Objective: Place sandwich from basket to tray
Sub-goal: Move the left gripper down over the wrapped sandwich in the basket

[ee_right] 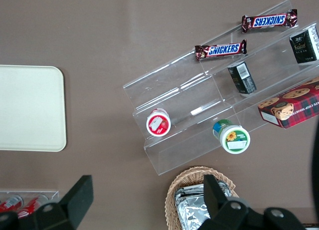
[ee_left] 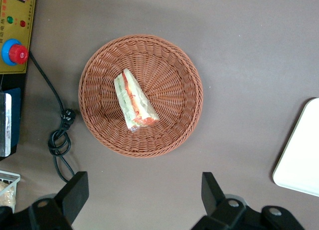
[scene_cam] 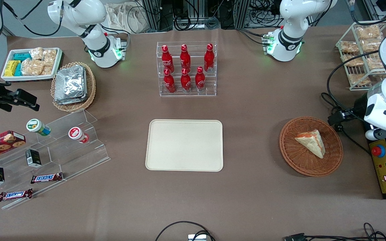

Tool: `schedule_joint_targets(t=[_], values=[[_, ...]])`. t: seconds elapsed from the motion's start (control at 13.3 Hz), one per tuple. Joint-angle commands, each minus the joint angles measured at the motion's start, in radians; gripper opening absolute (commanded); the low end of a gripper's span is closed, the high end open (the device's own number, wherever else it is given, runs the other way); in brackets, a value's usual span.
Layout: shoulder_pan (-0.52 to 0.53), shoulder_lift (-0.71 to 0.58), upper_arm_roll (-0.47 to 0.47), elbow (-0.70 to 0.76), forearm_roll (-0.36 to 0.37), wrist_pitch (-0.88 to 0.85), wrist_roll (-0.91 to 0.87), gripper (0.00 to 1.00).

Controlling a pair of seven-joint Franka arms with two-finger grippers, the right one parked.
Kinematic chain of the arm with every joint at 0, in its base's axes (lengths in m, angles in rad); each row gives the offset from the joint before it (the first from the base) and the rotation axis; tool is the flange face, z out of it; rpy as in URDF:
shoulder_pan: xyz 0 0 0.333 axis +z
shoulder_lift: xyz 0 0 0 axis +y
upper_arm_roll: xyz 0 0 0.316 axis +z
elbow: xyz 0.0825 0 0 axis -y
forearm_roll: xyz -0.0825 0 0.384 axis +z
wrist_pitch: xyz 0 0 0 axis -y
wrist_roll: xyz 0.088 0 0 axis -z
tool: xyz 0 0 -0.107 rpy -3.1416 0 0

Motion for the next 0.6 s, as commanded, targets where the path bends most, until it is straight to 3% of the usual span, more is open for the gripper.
schedule_joint_targets(t=[0.0, 0.3, 0.53], values=[[-0.002, 0.029, -0.005, 0.027, 0.031, -0.016, 0.001, 1.0], [-0.002, 0.104, -0.005, 0.029, 0.034, -0.002, -0.066, 1.0], [-0.001, 0.113, -0.003, -0.074, 0.034, 0.096, -0.296, 1.0]])
